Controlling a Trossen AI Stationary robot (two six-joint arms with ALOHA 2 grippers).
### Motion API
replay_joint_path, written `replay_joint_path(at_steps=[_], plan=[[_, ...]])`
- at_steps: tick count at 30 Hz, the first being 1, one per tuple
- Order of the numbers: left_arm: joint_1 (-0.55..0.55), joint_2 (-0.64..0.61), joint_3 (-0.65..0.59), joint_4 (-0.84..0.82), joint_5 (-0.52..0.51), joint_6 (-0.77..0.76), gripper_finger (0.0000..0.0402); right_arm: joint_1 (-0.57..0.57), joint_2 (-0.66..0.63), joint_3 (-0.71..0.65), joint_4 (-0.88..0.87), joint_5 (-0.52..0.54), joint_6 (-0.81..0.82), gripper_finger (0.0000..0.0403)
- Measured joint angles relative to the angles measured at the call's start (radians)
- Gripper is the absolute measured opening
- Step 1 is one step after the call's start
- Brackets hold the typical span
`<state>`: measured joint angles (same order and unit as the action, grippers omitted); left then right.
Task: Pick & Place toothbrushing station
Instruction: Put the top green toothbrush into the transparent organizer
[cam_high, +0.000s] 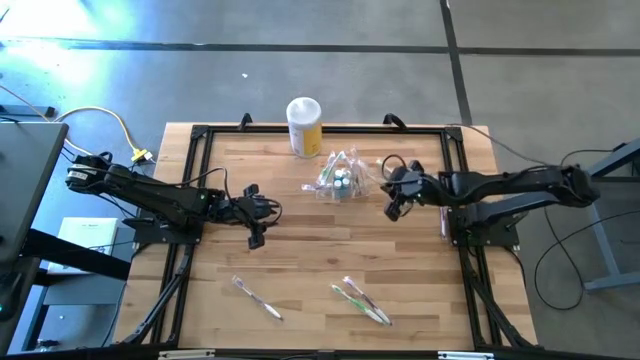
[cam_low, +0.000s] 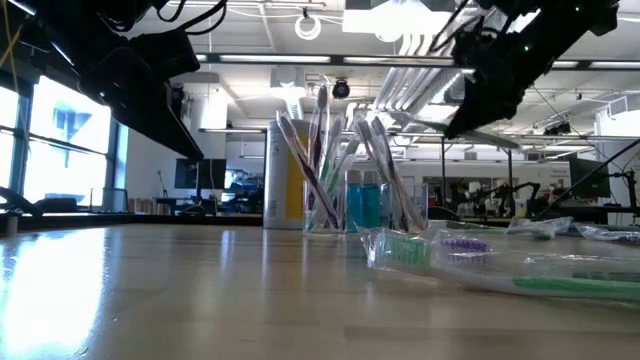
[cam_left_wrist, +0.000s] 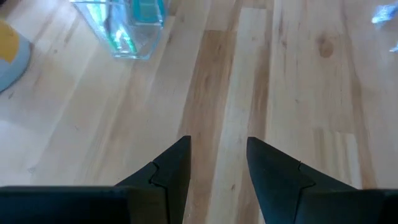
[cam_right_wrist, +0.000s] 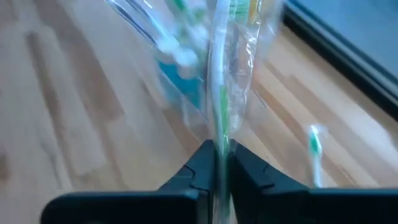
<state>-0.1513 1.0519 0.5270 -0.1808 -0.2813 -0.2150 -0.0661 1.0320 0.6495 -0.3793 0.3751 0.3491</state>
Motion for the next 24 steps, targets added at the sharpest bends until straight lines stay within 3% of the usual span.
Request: replay_joint_path(at_steps=[6,11,15,19,24], plan=[[0.000,0.000,0.000,0.002,0.033,0.000,0.0149,0.099,0.006,-0.079,0.269,0.047,-0.061,0.0021],[0.000,0.000,0.000,0.052,0.051,0.000,0.0149,0.131,0.006,-0.225,0.643,0.124,-0.173,0.0019],[0.000,0.000,0.000,0.106,0.058,0.004,0.0149,0.101,0.006,-0.359,0.964,0.091,-0.253,0.0031],[0.000,0.000,0.000,0.150,0.058,0.029,0.0149,0.049,0.008,-0.470,1.258,0.030,-0.293,0.0016],[0.000,0.000,0.000,0.223,0.058,0.061,0.0149,-0.033,0.062,-0.503,1.400,-0.075,-0.314,0.0025]])
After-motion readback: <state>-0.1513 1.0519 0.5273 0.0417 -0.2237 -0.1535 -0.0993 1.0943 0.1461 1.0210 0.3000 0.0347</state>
